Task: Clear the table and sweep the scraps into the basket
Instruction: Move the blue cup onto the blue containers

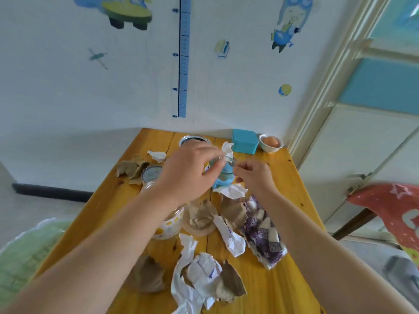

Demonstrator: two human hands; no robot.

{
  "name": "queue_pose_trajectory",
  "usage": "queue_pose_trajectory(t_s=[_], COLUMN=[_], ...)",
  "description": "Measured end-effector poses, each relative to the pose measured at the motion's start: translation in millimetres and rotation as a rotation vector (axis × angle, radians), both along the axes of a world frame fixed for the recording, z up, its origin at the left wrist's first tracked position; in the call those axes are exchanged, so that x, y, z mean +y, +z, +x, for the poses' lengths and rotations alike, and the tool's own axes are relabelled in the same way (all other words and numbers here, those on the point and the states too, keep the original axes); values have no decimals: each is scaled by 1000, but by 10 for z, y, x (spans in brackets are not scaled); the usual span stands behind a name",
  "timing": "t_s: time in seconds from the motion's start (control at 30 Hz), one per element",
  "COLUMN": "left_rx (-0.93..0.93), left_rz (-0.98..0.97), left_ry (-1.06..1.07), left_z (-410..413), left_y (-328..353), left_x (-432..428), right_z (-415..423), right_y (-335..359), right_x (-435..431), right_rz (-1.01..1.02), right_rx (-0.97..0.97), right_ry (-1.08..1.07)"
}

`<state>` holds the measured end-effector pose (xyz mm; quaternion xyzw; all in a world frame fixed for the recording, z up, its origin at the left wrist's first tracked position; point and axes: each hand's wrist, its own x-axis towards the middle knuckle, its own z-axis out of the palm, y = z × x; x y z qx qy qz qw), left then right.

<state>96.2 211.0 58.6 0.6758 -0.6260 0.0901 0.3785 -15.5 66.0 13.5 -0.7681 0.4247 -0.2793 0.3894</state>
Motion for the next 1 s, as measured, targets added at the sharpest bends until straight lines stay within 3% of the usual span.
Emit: queue_pose_trajectory(t_s=[0.13,0.23,0.4,0.57,0.67,0.87,1.0], left_rx=[186,291,326,339,351,255,237], left_rz=[-9,114,292,390,394,441,474], left_ry=[269,392,457,507,501,472,459], left_z=[645,1000,1176,1151,1131,1181,1173], left_y=[-66,-426,-966,-1118,-1177,-1263,-1258], left_x=[314,434,505,432,412,396,387], right_z=[186,300,416,485,457,393,297], right_y=[-214,-329,-426,-448,-463,-339,-324], right_x=[196,264,328,310,265,9,-128], right_rz=[-121,-122,-246,-336,-264,355,320], right_rx=[139,179,371,419,323,-145,-143], right_ry=[57,1,-144,-176,-214,-420,-395])
